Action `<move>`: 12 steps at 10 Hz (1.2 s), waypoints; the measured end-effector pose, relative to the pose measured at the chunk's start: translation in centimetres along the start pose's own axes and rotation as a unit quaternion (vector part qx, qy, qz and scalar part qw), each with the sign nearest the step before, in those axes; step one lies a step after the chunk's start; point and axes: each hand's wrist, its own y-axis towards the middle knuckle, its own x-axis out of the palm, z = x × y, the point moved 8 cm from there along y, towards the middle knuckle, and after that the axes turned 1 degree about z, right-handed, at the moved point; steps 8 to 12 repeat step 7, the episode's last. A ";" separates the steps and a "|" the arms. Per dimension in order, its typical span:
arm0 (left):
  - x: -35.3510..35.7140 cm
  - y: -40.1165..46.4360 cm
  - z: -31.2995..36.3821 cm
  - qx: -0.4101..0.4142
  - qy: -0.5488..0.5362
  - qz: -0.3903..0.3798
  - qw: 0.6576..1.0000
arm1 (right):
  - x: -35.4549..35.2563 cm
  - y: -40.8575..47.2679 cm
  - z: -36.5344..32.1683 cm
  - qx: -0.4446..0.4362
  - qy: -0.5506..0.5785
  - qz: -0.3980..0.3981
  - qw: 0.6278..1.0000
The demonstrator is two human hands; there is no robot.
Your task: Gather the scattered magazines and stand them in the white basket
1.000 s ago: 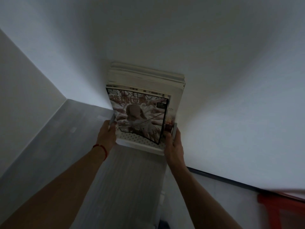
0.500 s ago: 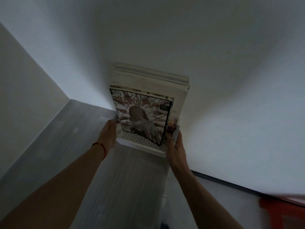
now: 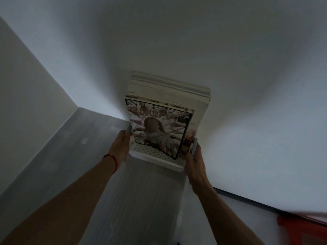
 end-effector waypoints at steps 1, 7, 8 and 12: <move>-0.1 -0.2 0.3 0.005 0.005 -0.006 1.000 | 0.1 0.1 0.0 0.005 0.017 -0.005 1.000; -2.4 -7.6 -3.9 -0.055 -0.138 0.109 0.983 | -3.5 -4.4 -0.7 0.024 0.004 0.001 1.000; -2.4 -7.6 -3.9 -0.055 -0.138 0.109 0.983 | -3.5 -4.4 -0.7 0.024 0.004 0.001 1.000; -2.4 -7.6 -3.9 -0.055 -0.138 0.109 0.983 | -3.5 -4.4 -0.7 0.024 0.004 0.001 1.000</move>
